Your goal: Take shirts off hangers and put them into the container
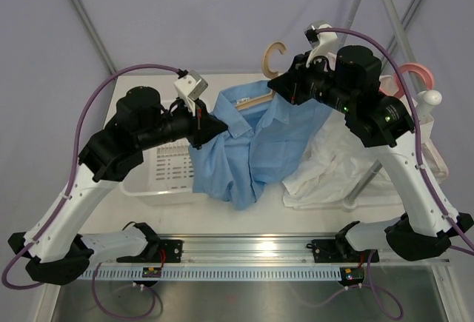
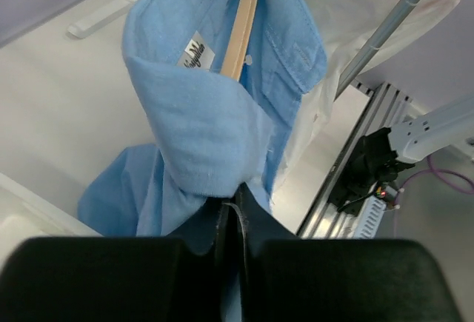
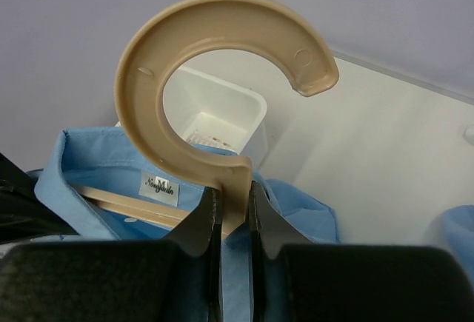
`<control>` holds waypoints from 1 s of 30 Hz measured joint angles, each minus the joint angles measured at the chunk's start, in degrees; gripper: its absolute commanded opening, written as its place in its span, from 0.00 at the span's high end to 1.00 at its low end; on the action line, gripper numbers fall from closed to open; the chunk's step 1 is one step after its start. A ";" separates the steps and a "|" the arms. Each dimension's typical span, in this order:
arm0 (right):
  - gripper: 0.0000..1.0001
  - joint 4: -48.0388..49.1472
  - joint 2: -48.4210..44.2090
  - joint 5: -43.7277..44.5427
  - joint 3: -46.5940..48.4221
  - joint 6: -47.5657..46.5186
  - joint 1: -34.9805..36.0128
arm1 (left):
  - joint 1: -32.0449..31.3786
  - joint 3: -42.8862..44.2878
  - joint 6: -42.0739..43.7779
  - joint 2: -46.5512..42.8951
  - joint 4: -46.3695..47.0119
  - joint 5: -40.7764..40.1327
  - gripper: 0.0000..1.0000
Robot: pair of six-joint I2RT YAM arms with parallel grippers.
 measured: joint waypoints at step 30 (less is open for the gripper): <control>0.25 -4.20 -8.04 -14.99 2.58 -1.51 1.46 | 0.17 -0.59 -4.98 -8.87 -2.62 11.23 1.00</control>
